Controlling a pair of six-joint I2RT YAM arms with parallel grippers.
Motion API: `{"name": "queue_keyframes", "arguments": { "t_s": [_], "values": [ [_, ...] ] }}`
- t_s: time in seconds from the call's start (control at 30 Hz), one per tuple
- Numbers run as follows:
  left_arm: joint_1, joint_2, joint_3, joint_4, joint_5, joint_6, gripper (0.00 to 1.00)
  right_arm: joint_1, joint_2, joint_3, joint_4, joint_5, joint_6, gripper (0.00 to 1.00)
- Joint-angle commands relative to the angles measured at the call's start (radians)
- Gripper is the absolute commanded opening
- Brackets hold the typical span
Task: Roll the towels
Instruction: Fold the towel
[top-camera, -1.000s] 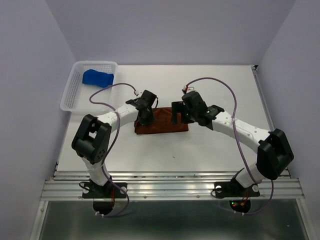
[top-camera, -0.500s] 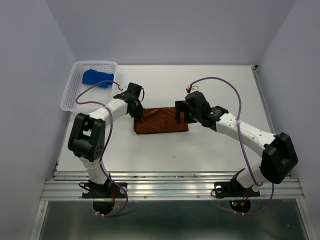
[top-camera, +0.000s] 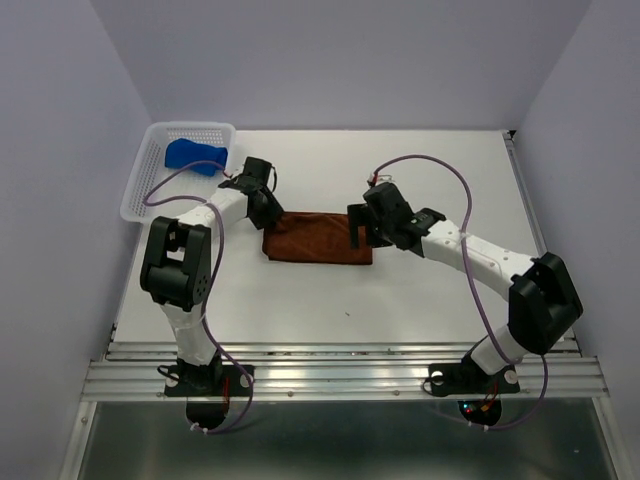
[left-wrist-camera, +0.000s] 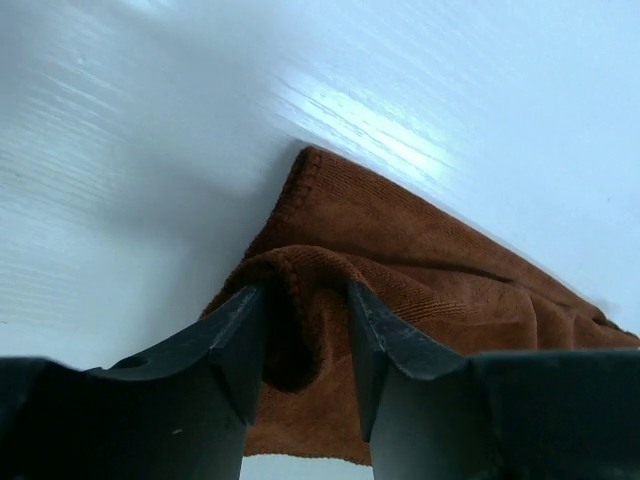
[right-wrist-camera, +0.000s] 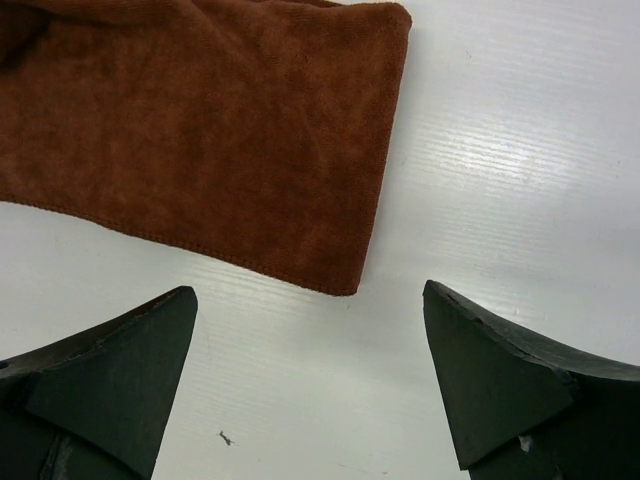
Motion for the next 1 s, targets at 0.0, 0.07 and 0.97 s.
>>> {"name": "queue_keyframes", "arguments": {
  "t_s": [0.0, 0.07, 0.97],
  "values": [
    [0.019, -0.08, -0.028, 0.0, -0.059, -0.056, 0.52, -0.005, 0.024, 0.077, -0.001, 0.026, -0.025, 1.0],
    [0.024, -0.085, -0.01, -0.012, -0.086, -0.062, 0.53, -0.005, 0.037, 0.089, 0.001, 0.02, -0.028, 1.0],
    [-0.149, -0.054, -0.005, 0.025, 0.211, 0.108, 0.99, -0.014, 0.255, 0.039, 0.231, -0.352, -0.128, 1.0]
  ]
}}
